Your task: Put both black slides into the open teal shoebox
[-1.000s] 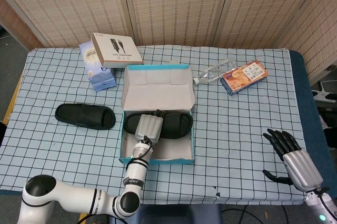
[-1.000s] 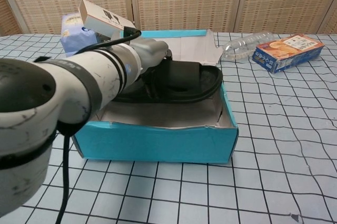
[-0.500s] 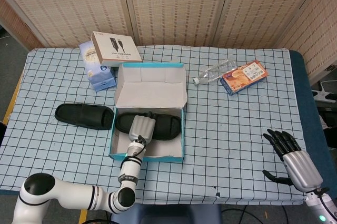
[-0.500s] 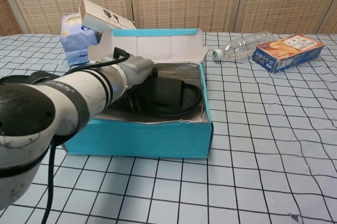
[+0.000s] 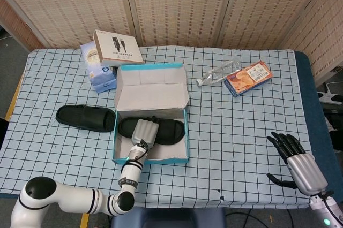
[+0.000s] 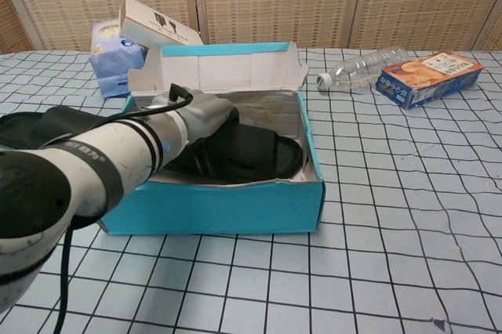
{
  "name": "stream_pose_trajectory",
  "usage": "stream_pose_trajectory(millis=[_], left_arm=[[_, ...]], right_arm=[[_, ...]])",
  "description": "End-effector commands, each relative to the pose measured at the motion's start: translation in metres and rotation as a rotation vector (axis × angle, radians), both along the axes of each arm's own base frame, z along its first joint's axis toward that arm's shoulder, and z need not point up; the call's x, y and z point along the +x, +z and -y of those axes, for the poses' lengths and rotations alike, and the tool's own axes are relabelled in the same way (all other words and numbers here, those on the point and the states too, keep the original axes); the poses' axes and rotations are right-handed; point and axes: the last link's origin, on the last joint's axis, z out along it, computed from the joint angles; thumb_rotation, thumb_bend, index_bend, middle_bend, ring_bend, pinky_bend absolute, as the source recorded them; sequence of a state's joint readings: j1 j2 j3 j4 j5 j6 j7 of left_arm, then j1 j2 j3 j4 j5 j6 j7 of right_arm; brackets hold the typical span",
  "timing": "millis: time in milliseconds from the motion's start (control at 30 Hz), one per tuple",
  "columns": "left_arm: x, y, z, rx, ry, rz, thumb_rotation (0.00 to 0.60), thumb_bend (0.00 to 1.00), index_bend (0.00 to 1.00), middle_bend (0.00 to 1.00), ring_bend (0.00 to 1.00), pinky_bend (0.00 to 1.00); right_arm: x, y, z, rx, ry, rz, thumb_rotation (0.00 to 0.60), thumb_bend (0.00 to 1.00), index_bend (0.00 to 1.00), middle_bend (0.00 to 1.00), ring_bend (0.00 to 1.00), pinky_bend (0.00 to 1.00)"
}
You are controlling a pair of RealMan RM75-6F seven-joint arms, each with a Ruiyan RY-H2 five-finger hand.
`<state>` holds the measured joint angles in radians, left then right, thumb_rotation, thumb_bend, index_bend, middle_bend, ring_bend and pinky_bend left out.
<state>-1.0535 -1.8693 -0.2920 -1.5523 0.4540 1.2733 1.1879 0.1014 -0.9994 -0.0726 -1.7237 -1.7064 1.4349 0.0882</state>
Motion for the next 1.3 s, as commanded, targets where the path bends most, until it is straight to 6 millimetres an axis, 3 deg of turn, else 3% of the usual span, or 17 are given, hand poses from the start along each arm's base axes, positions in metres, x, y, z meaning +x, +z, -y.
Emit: stream_pose_trajectory(millis=[33, 333, 667, 867, 933, 1100, 1200, 1300], left_arm=[[0.002, 0.005, 0.006, 0.003, -0.027, 0.004, 0.474, 0.35, 0.06, 0.19, 0.19, 0.37], [0.002, 0.012, 0.01, 0.014, -0.057, -0.019, 0.388, 0.36, 0.05, 0.08, 0.03, 0.16], [0.004, 0.019, 0.01, -0.041, -0.078, 0.051, 0.331, 0.38, 0.05, 0.07, 0.0, 0.12], [0.008, 0.025, 0.013, -0.057, -0.126, 0.087, 0.371, 0.37, 0.05, 0.07, 0.0, 0.1], [0.017, 0.045, 0.025, -0.054, -0.192, 0.146, 0.391, 0.38, 0.05, 0.07, 0.0, 0.1], [0.016, 0.099, 0.035, 0.066, -0.255, 0.195, 0.411, 0.38, 0.03, 0.07, 0.0, 0.1], [0.004, 0.129, 0.036, 0.134, -0.225, 0.212, 0.411, 0.37, 0.0, 0.07, 0.0, 0.11], [-0.016, 0.146, 0.035, 0.171, -0.176, 0.175, 0.408, 0.38, 0.0, 0.04, 0.0, 0.12]], right_arm=[[0.0, -0.001, 0.0, 0.004, 0.001, -0.002, 0.527, 0.14, 0.0, 0.0, 0.0, 0.0], [0.001, 0.002, -0.003, -0.001, 0.007, 0.003, 0.527, 0.14, 0.0, 0.0, 0.0, 0.0], [0.0, 0.003, -0.003, -0.005, 0.004, 0.002, 0.526, 0.14, 0.0, 0.0, 0.0, 0.0], [0.0, 0.002, -0.002, -0.004, 0.003, 0.001, 0.528, 0.14, 0.0, 0.0, 0.0, 0.0], [0.0, 0.003, -0.002, -0.007, 0.001, 0.0, 0.527, 0.14, 0.0, 0.0, 0.0, 0.0], [0.0, 0.004, -0.003, -0.012, 0.005, -0.003, 0.527, 0.14, 0.0, 0.0, 0.0, 0.0], [0.002, 0.004, -0.004, -0.015, 0.015, -0.002, 0.526, 0.14, 0.0, 0.0, 0.0, 0.0], [0.003, 0.006, -0.005, -0.02, 0.026, 0.01, 0.526, 0.14, 0.0, 0.0, 0.0, 0.0]])
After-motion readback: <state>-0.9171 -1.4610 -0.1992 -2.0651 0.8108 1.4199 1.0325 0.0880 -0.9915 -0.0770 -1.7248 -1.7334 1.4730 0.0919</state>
